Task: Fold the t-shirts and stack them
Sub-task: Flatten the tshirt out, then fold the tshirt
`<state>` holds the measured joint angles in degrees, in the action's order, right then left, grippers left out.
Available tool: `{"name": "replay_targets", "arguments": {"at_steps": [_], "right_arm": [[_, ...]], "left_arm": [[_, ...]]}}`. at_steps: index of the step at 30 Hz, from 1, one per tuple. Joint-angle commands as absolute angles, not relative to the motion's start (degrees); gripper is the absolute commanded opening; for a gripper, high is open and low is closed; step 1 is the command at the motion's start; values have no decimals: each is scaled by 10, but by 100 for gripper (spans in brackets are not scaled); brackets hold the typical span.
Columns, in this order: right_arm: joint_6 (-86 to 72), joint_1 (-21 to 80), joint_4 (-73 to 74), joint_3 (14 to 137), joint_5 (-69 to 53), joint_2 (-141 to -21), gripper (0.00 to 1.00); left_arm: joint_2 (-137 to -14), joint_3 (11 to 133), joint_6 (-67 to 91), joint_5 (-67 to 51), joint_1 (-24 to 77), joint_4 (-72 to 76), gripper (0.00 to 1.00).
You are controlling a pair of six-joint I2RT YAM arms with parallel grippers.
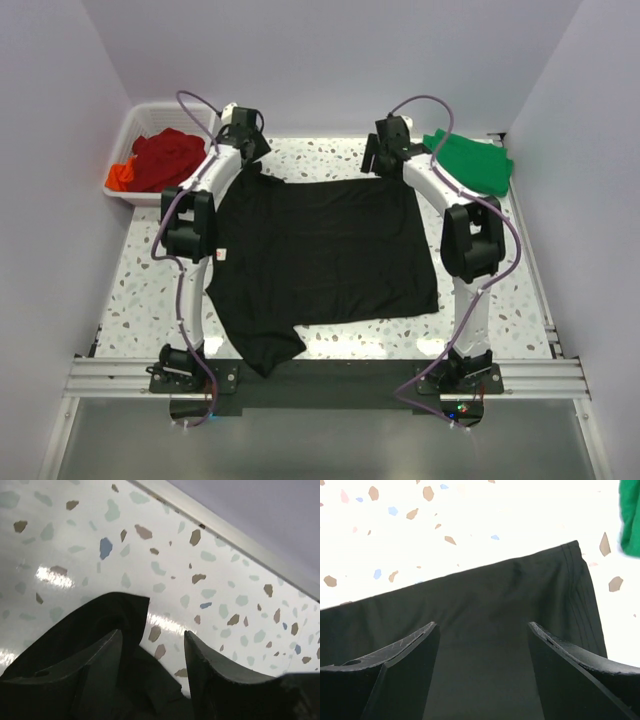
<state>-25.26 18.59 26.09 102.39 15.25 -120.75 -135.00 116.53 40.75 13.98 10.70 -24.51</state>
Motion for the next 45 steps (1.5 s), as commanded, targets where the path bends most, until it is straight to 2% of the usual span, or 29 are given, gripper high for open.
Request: {"name": "replay_targets", "arguments": {"at_steps": [1, 8, 18, 41, 45], "right_arm": [[-258, 182, 270, 1070, 137, -1217, 74], [-272, 182, 321, 1111, 120, -1234, 73], [-263, 183, 344, 1122, 120, -1243, 72], [-261, 183, 325, 1091, 129, -1239, 70], [-259, 183, 325, 1090, 132, -1239, 70]], "left_arm": [[-1375, 1235, 390, 116, 96, -219, 58], [-1421, 1313, 394, 96, 84, -239, 58], [-1440, 1302, 397, 83, 82, -252, 54], [-1473, 1301, 396, 89, 83, -274, 52], [-1484, 1305, 396, 102, 83, -286, 47]]}}
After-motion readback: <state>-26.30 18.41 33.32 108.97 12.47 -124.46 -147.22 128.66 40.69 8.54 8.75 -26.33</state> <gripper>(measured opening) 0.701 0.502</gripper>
